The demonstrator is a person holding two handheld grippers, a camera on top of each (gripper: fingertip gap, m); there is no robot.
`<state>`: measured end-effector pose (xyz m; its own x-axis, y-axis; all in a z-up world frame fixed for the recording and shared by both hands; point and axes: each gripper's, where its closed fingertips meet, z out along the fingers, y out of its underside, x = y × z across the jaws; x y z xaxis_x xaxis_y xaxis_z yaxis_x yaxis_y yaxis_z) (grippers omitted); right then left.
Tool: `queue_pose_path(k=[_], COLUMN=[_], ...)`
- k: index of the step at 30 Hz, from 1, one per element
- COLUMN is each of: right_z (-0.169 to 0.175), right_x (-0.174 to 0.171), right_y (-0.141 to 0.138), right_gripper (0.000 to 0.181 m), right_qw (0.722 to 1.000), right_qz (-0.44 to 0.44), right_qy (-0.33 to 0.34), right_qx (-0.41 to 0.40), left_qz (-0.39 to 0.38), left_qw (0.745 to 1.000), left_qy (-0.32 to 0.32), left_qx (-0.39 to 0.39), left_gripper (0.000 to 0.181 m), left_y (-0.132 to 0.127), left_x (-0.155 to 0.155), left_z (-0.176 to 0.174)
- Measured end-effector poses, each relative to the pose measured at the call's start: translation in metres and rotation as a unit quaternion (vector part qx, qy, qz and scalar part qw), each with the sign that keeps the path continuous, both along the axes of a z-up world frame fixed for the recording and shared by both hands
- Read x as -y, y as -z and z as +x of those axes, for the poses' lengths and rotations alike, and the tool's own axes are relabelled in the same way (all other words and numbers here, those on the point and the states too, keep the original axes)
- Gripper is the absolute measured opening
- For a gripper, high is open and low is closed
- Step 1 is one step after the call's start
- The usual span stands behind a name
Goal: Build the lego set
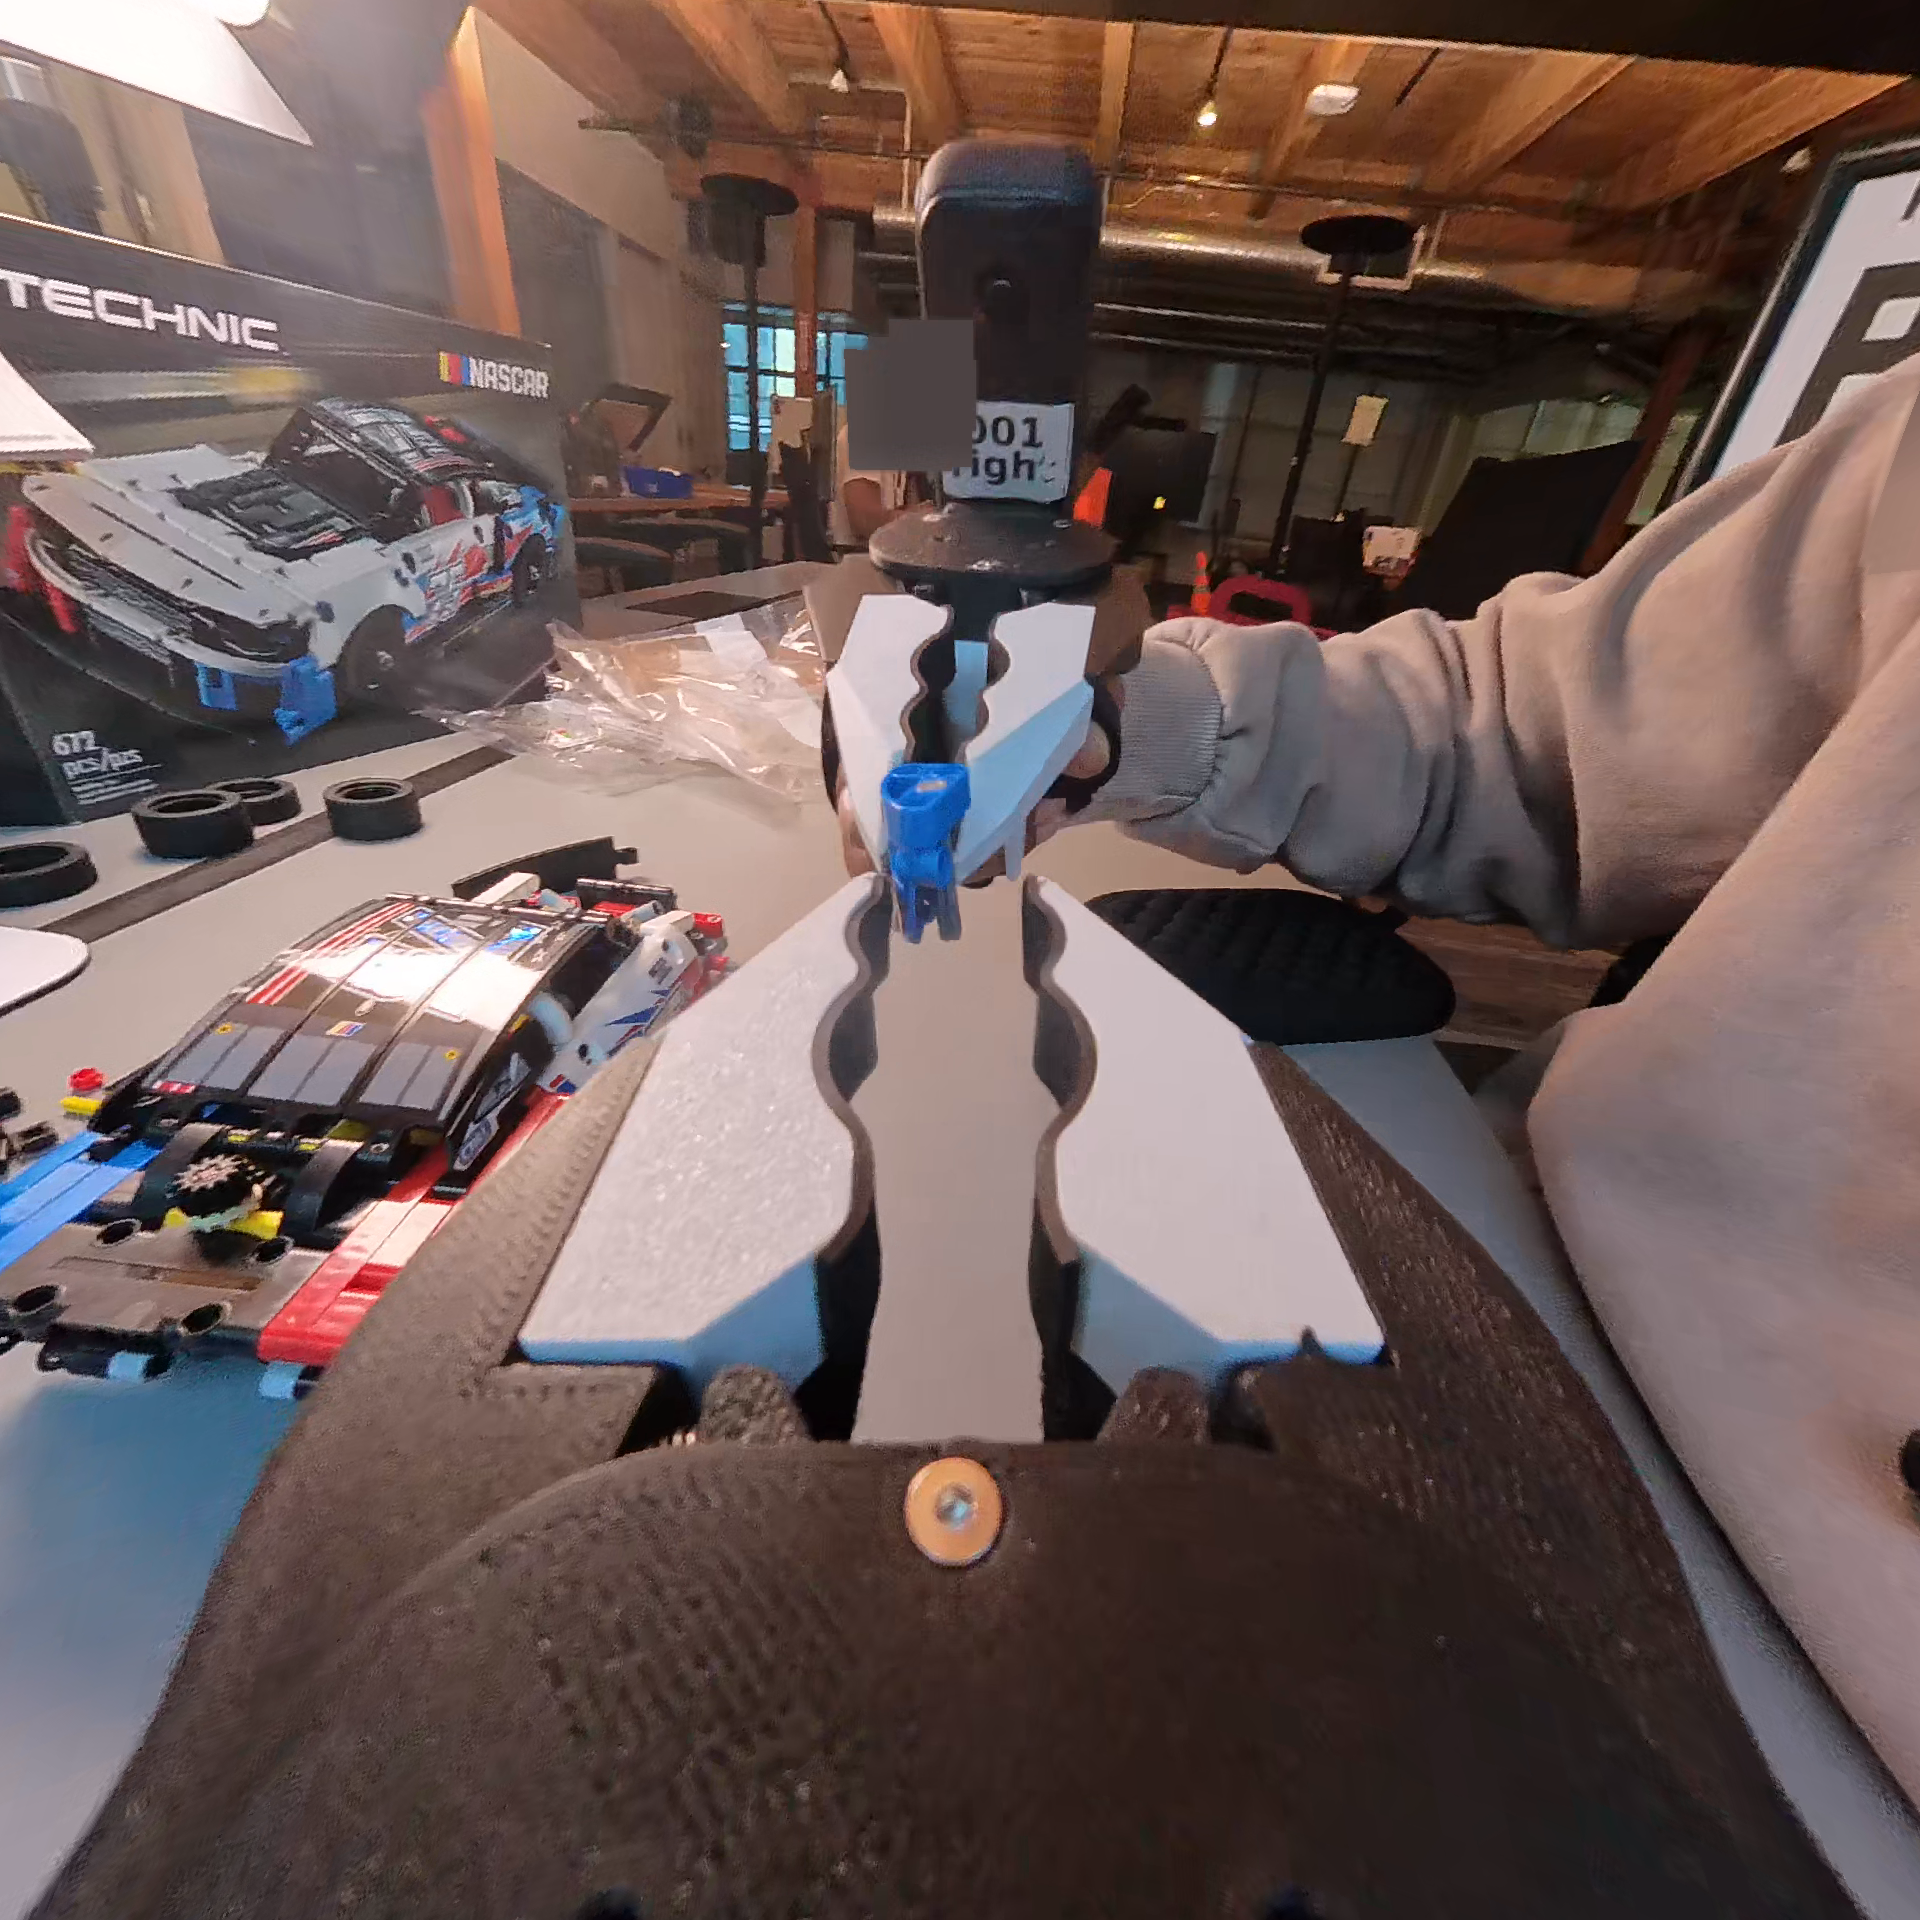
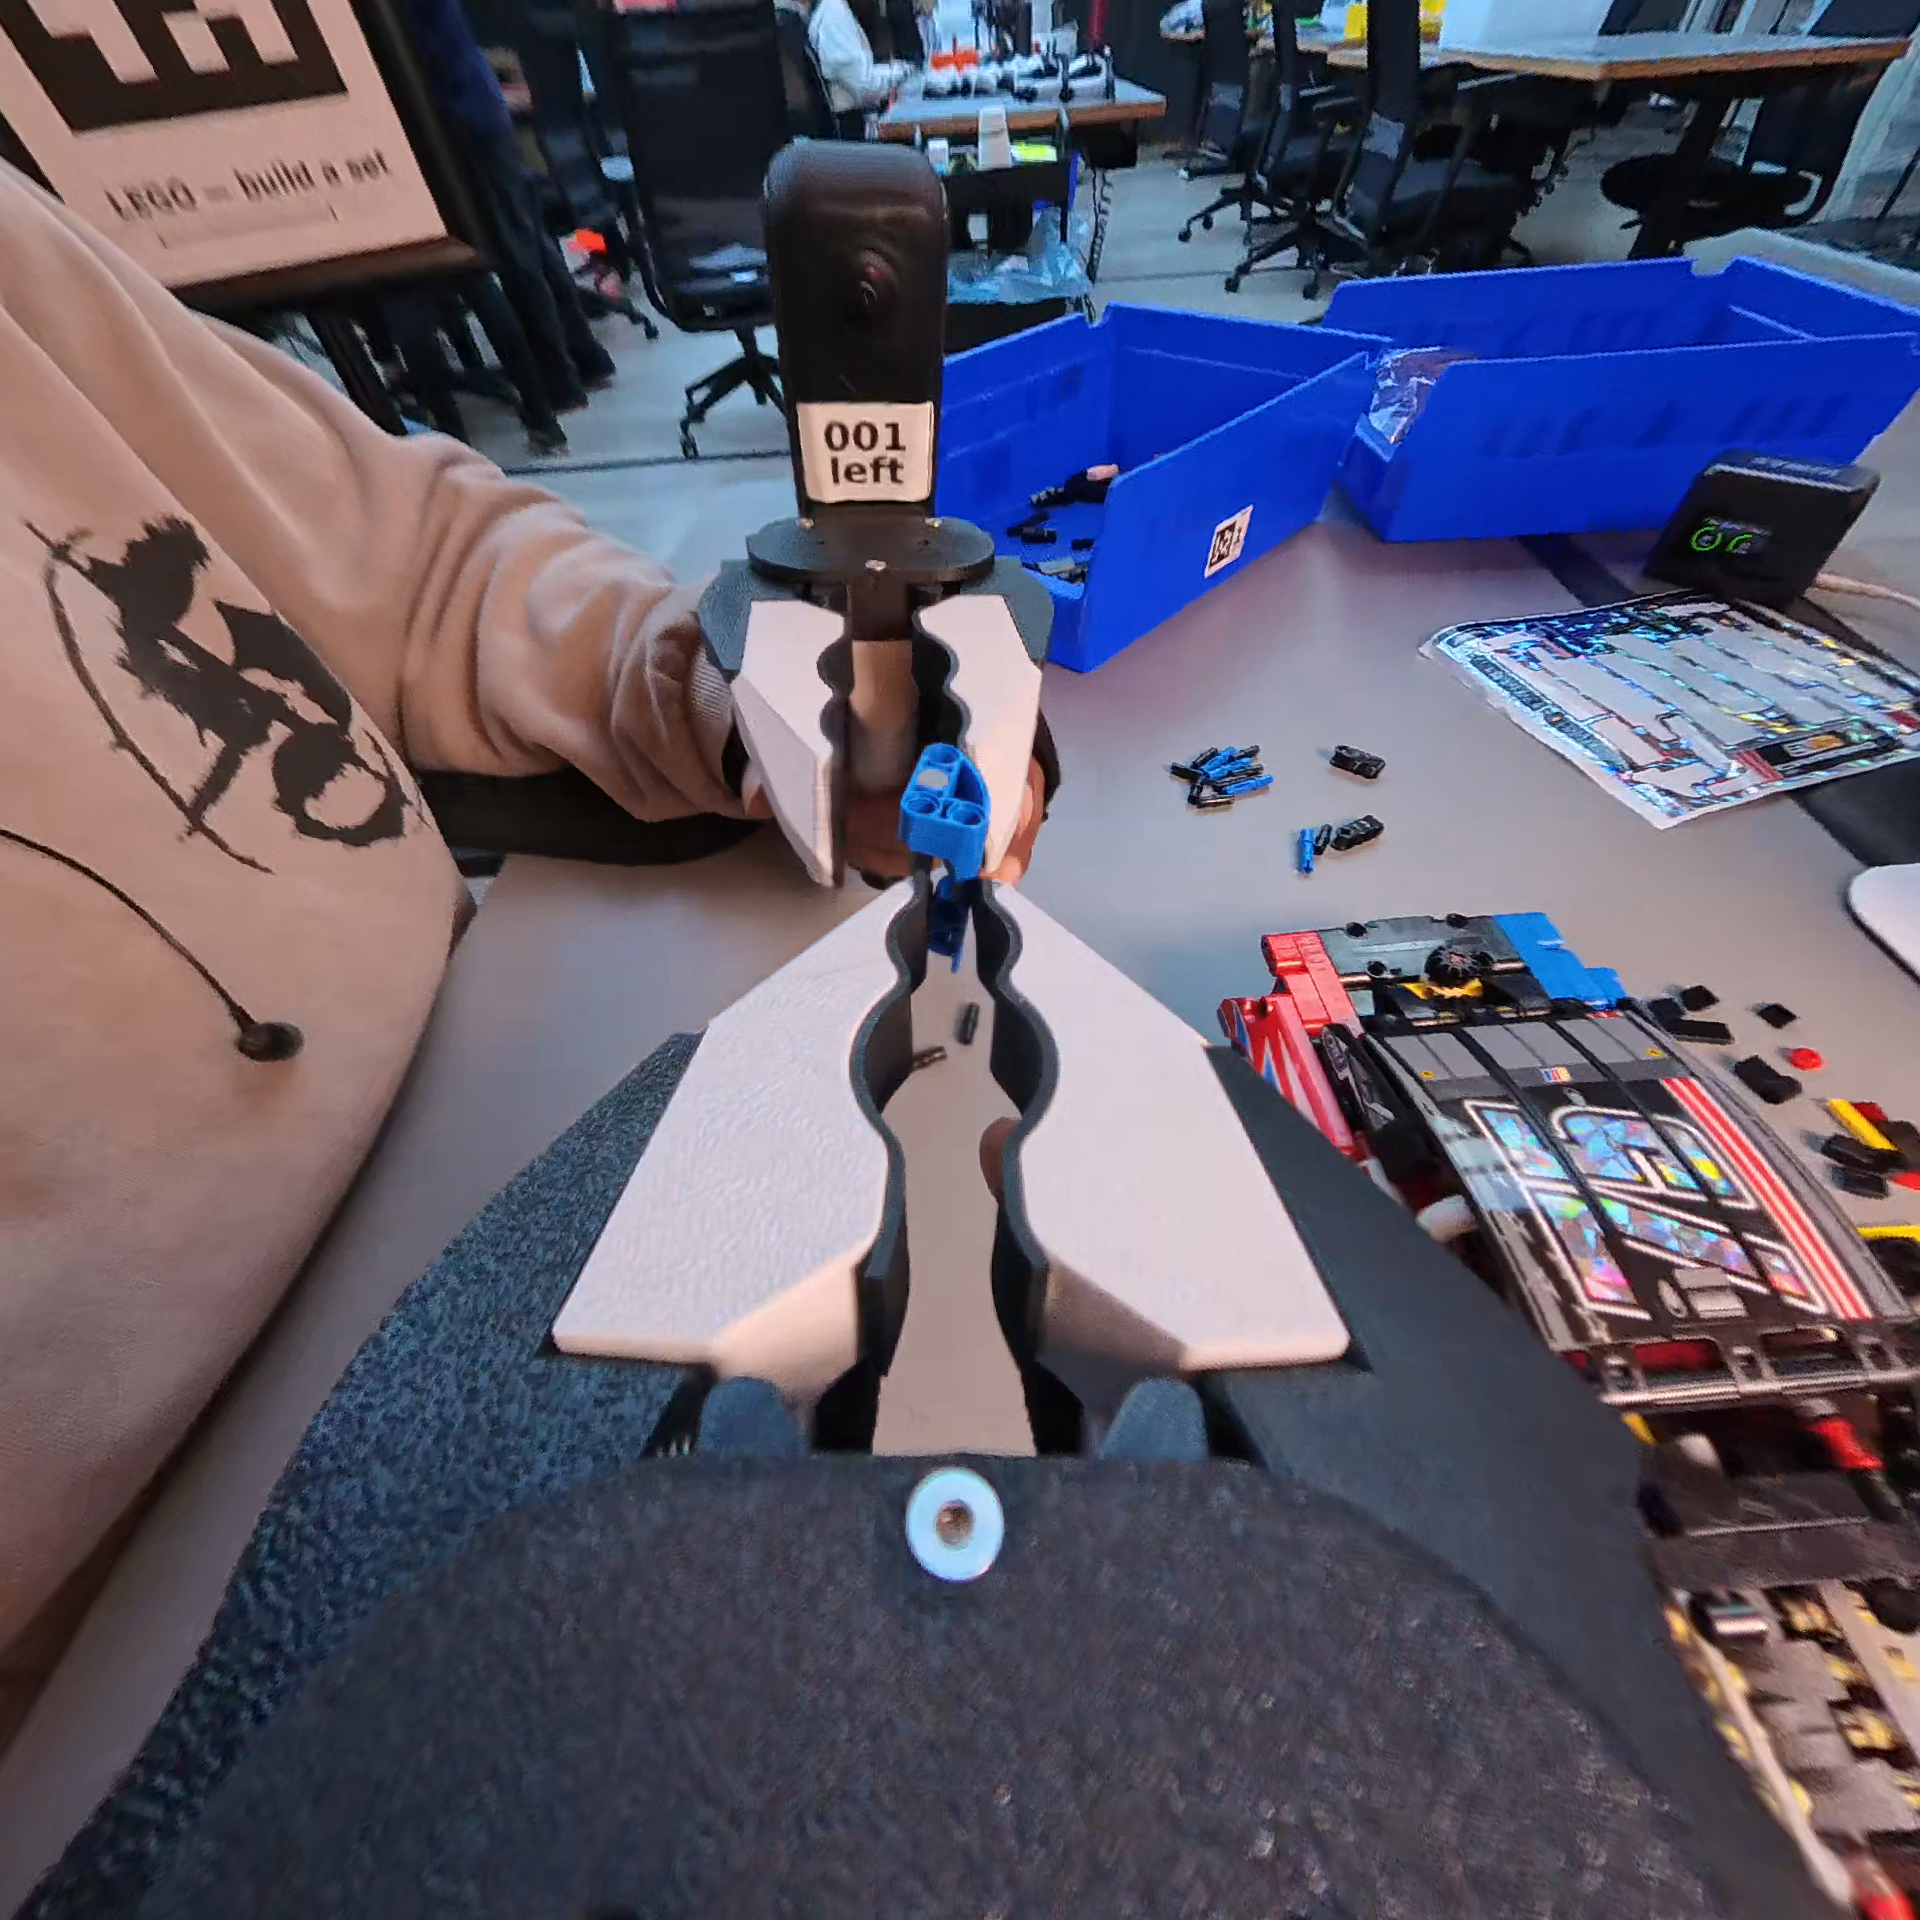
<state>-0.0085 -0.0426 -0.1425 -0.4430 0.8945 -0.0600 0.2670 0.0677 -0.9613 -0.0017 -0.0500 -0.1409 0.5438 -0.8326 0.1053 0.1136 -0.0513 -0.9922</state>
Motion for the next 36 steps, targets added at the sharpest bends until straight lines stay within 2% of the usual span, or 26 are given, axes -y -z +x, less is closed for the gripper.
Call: queue_pose_path(k=[2, 4, 11, 18, 21, 30, 34, 36], right_z=[0.003, 0.004, 0.002, -0.004, -0.006, -0.008, -0.007, -0.007], right_x=[-0.001, -0.002, 0.003, 0.008, 0.010, 0.011, 0.013, 0.016], right_y=[-0.006, -0.009, -0.003, 0.007, 0.011, 0.010, 0.019, 0.022], right_gripper=[0.005, 0.005, 0.005, 0.005, 0.005, 0.005, 0.009, 0.005], right_qw=[0.999, 0.998, 0.999, 0.999, 1.000, 0.999, 0.999, 0.999], right_qz=[-0.042, -0.064, -0.042, -0.028, -0.017, -0.008, -0.012, -0.018], right_qy=[-0.007, -0.007, -0.011, -0.020, -0.025, -0.009, -0.009, -0.013], right_qx=[-0.008, -0.014, -0.011, -0.006, -0.008, -0.035, -0.037, -0.040], left_qz=[0.000, -0.001, -0.013, -0.020, -0.020, -0.007, -0.009, -0.011], left_qw=[1.000, 1.000, 0.999, 0.998, 0.999, 0.999, 0.999, 0.999], left_qy=[0.008, 0.005, 0.022, 0.028, 0.019, 0.029, 0.039, 0.042], left_qx=[0.009, 0.016, 0.031, 0.043, 0.034, 0.022, 0.020, 0.018], left_gripper=[0.035, 0.037, 0.026, 0.024, 0.012, 0.012, 0.012, 0.012], left_y=[-0.002, -0.003, -0.003, -0.005, -0.002, -0.002, 0.000, 0.002], left_x=[0.001, 0.000, 0.003, 0.003, 0.001, 0.003, 0.004, 0.005], left_z=[-0.002, -0.005, -0.002, -0.003, -0.004, -0.006, -0.004, -0.002])
